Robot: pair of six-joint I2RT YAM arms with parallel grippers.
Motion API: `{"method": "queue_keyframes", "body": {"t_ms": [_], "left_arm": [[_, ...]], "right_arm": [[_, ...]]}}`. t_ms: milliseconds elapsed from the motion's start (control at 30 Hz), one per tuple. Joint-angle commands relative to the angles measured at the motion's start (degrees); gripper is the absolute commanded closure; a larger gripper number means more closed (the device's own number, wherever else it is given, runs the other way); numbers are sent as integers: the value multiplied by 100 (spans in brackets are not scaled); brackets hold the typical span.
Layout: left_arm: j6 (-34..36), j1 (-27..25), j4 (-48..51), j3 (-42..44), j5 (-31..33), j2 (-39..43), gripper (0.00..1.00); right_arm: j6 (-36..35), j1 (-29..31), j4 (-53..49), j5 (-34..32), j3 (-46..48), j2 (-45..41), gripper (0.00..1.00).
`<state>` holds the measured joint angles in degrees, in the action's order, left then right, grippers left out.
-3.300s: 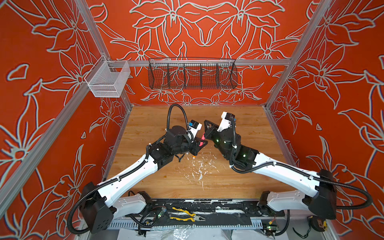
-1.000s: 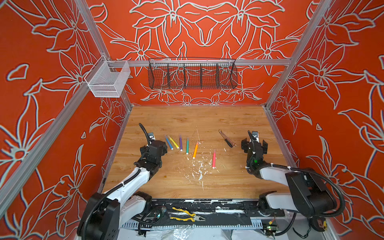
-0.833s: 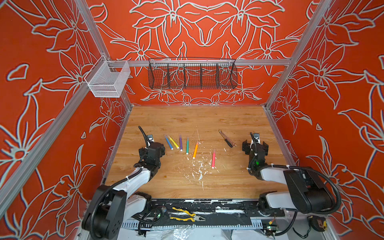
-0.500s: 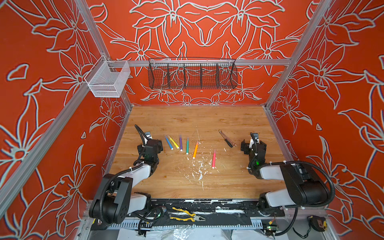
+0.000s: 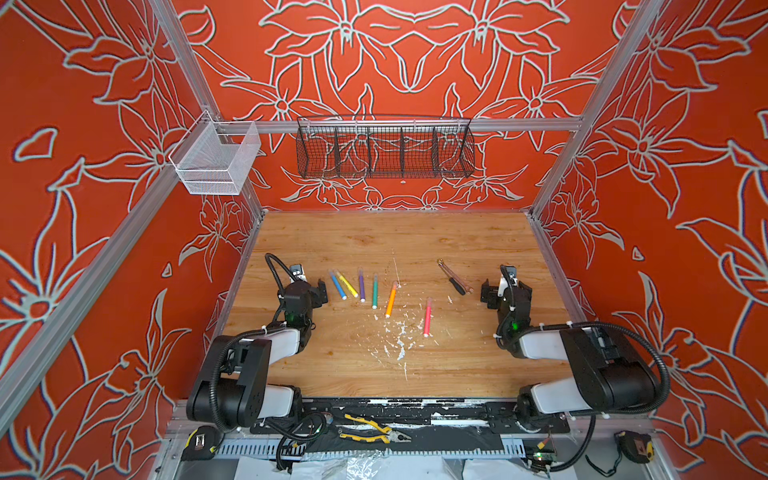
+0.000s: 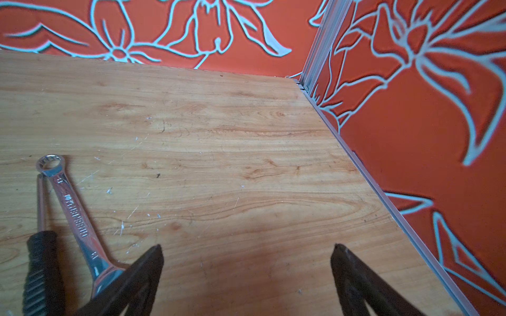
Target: Insert the pens into the pen caps
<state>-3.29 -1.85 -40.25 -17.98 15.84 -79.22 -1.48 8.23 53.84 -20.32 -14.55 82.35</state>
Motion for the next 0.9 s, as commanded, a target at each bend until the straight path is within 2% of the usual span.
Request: {"method": "queue_keyframes", "body": {"t_ms": [0, 867], "left_arm": [[142, 44, -369, 57, -265, -50, 3], [127, 62, -394, 65, -309, -49, 3]], "right_arm": [[-11, -33, 109, 82, -57, 14, 3], [-8, -41, 109, 87, -57, 16, 3]]}}
